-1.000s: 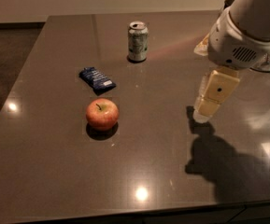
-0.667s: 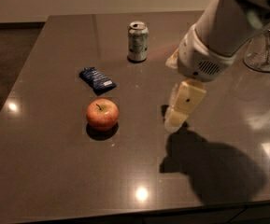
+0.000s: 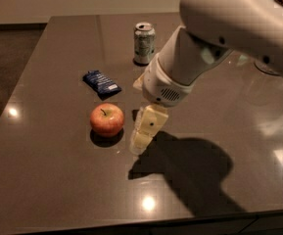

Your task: Pick apple

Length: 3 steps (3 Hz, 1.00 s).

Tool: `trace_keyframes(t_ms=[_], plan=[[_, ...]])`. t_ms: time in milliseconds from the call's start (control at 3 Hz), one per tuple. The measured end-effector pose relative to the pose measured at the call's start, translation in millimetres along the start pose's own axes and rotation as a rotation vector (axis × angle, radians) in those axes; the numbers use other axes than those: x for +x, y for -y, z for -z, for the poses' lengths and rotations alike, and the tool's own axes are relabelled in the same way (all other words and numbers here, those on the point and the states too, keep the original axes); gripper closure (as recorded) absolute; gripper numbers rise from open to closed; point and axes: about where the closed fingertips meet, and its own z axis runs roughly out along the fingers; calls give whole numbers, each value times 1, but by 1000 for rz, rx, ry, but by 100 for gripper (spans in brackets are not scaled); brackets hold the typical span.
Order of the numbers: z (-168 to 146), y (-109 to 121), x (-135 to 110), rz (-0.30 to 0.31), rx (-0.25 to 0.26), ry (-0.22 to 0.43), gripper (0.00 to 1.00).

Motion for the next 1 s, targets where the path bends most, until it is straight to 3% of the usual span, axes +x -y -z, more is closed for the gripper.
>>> trace_keyframes(t_ms=[667, 1000], plan=[[-45, -4, -36, 43, -18, 74, 0], [-54, -2, -49, 49, -34, 88, 16]])
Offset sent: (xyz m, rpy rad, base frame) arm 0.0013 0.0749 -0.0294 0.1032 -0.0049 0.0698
